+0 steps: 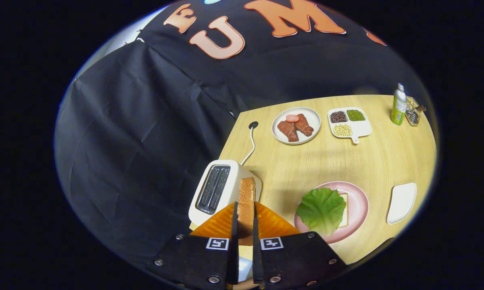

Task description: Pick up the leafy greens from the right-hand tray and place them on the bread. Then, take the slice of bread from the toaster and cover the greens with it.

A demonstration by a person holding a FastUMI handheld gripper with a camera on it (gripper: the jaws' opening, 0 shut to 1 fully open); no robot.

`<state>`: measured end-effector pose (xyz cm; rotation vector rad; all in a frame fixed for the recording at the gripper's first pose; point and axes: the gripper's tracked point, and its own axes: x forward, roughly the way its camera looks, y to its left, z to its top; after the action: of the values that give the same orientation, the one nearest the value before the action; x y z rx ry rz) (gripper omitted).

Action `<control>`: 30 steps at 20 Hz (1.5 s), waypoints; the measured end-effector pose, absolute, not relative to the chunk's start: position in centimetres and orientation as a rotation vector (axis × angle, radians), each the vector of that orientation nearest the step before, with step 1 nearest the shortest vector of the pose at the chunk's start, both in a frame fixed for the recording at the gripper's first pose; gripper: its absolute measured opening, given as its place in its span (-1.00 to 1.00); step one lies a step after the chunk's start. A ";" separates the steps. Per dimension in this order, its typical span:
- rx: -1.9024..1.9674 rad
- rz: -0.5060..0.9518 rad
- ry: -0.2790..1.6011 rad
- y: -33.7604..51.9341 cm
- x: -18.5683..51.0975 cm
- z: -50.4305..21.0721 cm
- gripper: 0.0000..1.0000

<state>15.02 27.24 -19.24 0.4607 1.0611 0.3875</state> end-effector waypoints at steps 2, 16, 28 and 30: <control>0.469 0.394 1.057 26.1 14.7 -20.0 -0.72; 0.489 0.433 1.097 21.5 12.6 -28.4 -0.72; 0.471 0.432 1.137 18.1 11.2 -34.2 -0.72; 0.487 0.430 1.127 17.3 11.3 -34.2 -0.72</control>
<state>11.28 17.31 -34.21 0.4873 1.1266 0.4299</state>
